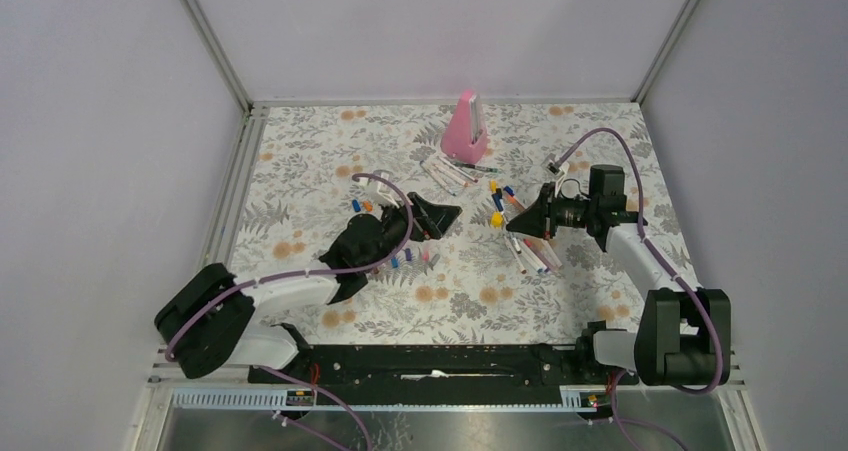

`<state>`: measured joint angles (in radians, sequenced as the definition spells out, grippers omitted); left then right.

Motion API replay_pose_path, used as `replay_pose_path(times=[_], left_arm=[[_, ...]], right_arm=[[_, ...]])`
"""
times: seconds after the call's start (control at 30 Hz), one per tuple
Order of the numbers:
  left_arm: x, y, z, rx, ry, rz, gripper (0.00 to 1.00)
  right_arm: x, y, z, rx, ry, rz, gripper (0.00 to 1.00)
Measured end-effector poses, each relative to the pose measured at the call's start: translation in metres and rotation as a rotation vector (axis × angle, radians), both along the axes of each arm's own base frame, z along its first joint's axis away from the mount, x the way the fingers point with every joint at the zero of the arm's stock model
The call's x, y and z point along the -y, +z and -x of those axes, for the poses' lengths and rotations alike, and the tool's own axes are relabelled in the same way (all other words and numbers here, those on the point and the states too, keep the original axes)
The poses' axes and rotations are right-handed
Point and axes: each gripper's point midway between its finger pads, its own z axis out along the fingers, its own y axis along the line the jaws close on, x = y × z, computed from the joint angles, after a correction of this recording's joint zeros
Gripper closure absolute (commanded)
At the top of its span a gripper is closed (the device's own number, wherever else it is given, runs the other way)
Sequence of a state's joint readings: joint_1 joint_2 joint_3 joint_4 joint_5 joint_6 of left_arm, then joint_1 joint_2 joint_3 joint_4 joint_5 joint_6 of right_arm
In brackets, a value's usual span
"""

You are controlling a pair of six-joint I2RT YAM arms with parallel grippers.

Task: Open the pen caps
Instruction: Pick up the pen from the center of the board, then open the pen cap from the pen.

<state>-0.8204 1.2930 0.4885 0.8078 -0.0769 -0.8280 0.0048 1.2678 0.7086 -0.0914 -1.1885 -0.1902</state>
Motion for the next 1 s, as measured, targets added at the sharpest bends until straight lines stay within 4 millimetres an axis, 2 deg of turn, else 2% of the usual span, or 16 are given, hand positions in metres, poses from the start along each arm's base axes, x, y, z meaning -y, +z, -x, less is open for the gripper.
replay_pose_path(times=[0.17,0.4,0.6,1.0], left_arm=[[0.03,0.008,-0.009,-0.004,-0.039,0.054,0.05],[0.06,0.01,-0.013,-0.021,-0.085,0.11,0.18],[0.076,0.004,-0.016,-0.043,-0.109,0.119,0.25],[0.098,0.015,-0.019,-0.03,-0.141,0.139,0.46]], right_arm=[[-0.004,0.001,0.001,-0.04,0.016,-0.048,1.0],[-0.006,-0.001,0.002,-0.093,0.027,-0.077,1.0],[-0.007,0.0,0.003,-0.101,0.032,-0.085,1.0],[-0.007,-0.005,0.005,-0.135,0.034,-0.083,1.0]])
